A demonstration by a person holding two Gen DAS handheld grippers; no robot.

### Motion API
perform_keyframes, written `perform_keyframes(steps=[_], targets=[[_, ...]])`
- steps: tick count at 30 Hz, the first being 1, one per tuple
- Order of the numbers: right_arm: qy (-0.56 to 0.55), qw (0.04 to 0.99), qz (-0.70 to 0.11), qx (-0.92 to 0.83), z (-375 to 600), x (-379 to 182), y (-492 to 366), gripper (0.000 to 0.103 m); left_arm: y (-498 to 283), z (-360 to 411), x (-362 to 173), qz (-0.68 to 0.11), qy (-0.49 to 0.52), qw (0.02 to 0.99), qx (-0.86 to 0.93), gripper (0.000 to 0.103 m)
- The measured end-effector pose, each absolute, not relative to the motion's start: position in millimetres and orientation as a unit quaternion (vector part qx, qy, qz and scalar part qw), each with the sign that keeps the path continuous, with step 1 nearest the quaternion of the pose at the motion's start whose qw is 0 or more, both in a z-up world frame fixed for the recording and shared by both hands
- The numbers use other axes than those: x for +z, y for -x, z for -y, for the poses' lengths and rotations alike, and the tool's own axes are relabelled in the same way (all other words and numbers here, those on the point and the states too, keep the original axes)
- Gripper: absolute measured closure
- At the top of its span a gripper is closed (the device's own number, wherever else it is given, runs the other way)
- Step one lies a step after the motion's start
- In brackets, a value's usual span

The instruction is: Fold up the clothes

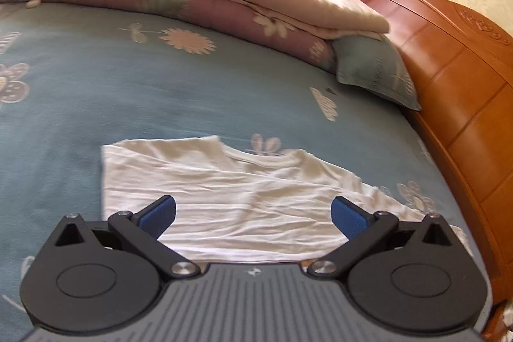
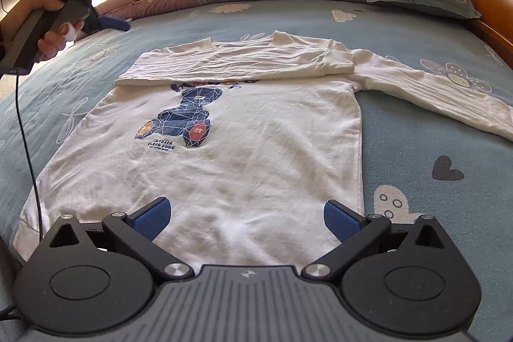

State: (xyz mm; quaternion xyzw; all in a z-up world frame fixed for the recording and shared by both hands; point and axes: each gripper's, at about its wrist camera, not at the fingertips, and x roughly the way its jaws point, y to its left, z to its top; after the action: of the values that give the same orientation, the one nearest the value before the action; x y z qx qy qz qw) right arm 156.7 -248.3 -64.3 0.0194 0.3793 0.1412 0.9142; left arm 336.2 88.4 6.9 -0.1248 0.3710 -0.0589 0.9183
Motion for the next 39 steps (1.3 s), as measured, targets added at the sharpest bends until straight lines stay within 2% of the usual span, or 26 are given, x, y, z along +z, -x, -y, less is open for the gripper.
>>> perform_keyframes(steps=[5, 7, 10, 14, 29, 39], targets=[[-0.01, 0.915, -0.381, 0.133, 244, -69, -163, 0.0, -318, -90, -35, -0.38, -0.045, 0.924, -0.001, 0.001], [0.004, 0.913, -0.387, 0.127, 240, -73, -164, 0.0, -313, -92, -54, -0.388, -0.07, 0.919, 0.002, 0.001], [0.024, 0.91, -0.393, 0.127, 232, -79, -167, 0.0, -315, -95, -78, -0.401, -0.072, 0.913, 0.004, 0.001], [0.043, 0.907, -0.399, 0.127, 224, -85, -170, 0.0, -319, -105, -97, -0.381, -0.071, 0.921, 0.044, 0.001], [0.057, 0.901, -0.412, 0.122, 218, -94, -174, 0.0, -306, -127, -102, -0.324, -0.046, 0.935, 0.134, 0.0], [0.06, 0.902, -0.408, 0.127, 218, -91, -171, 0.0, -304, -157, -96, -0.367, 0.044, 0.92, 0.127, 0.0]])
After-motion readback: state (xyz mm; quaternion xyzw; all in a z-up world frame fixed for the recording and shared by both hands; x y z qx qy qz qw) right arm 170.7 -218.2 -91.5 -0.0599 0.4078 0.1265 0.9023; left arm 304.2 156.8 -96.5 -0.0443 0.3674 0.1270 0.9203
